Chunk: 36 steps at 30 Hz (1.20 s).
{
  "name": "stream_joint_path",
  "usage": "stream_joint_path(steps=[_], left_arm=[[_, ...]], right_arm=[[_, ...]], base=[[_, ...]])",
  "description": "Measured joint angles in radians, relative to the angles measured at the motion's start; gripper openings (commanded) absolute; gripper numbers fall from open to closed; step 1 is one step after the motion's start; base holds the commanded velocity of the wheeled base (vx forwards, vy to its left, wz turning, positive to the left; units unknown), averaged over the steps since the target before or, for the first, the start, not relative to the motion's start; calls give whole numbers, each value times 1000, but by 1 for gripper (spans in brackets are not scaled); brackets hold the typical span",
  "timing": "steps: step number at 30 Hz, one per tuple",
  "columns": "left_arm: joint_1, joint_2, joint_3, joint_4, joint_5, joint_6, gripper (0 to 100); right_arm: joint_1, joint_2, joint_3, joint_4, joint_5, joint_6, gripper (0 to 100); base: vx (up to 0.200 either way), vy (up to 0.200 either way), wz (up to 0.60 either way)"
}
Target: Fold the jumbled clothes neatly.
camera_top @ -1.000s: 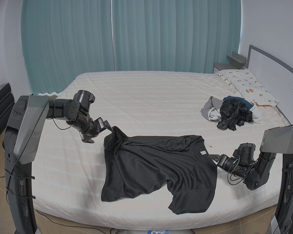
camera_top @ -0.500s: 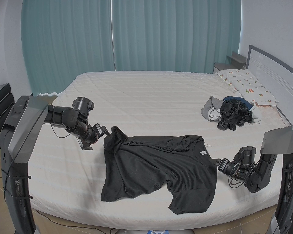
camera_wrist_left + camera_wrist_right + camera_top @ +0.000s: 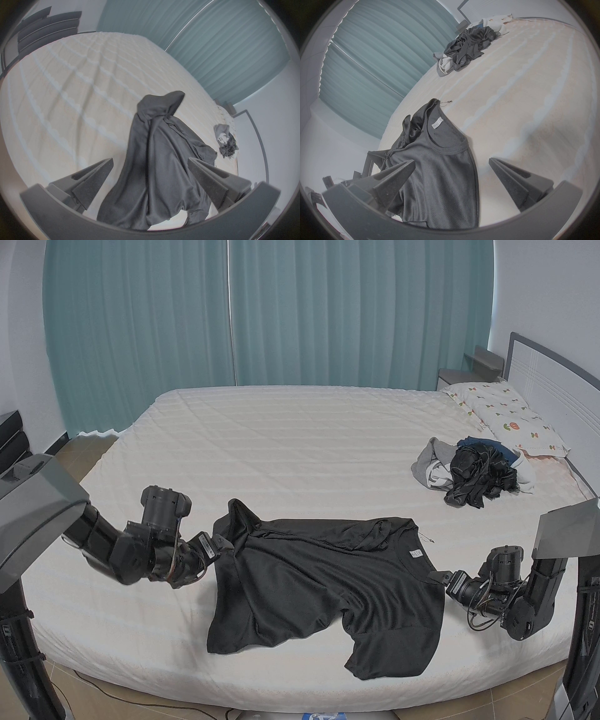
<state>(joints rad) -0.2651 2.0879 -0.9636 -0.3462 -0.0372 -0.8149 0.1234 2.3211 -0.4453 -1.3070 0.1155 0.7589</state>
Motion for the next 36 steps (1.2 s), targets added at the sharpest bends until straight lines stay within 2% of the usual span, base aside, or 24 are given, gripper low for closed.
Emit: stream_joint_path(steps=[5,9,12,18,22,30,36], left_arm=[[-66,-33,220,-296,38,-11,100],[-119,-39,330,-416,104,-14,100],[-146,-38,370,-433,134,-17,100],[-164,-15,392,-441,142,-17,100],[-166,1,396,-441,142,-17,100],[-182,16,387,-440,142,-24,100],[-208,20,387,-436,158,-24,100]], right_arm=[[5,-12,53,-34,0,17,100],[29,-21,109,-78,-6,27,100],[58,-28,143,-99,-11,33,100],[92,-35,174,-103,-36,14,100],[122,-43,186,-104,-72,7,100],[144,-59,192,-104,-79,6,100],[160,-69,201,-104,-79,6,100]], base=[[0,0,0],[0,0,0],[0,0,0],[-200,0,0],[0,0,0],[0,0,0],[0,-200,0]])
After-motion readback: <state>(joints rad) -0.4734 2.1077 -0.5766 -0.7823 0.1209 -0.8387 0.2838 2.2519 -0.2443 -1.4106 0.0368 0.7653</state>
